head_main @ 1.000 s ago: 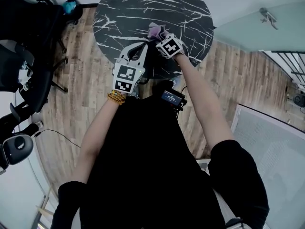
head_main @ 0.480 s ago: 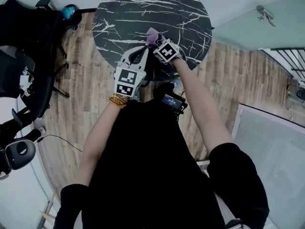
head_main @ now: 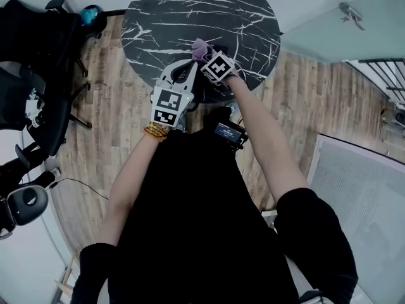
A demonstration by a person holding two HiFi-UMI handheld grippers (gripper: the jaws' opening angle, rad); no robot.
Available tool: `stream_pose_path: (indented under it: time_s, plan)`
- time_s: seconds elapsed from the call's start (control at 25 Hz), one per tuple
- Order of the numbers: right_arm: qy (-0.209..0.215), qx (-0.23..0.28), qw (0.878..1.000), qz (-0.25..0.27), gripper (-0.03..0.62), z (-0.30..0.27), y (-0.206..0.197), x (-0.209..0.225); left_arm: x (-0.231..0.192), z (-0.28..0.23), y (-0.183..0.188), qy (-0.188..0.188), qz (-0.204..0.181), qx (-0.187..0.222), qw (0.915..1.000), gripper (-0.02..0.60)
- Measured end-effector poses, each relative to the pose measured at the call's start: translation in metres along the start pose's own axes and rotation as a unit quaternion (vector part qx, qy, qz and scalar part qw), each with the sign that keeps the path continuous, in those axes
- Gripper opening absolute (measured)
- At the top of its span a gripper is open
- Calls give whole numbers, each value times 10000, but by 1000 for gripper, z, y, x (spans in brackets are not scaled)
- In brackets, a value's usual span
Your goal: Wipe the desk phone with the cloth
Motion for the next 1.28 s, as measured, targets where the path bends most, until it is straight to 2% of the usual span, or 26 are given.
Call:
stream_pose_path:
  time_s: [0.16, 1.28]
  plan:
    - [-72, -8, 9999, 120, 55, -1, -2, -3, 2, 1, 0, -15, -22, -17, 10000, 12]
    - [46, -113, 9998, -162, 55, -10, -30, -41, 5, 3, -9, -120, -43, -99, 9999, 12]
Point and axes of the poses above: the fingertips, and each gripper's own axes: z backward along the fingers, x to its right, y out of its top, the point moved 7 cm from there along z, backward along the fingers, and after that the axes turned 11 degrees about x, right-handed, at the moved point
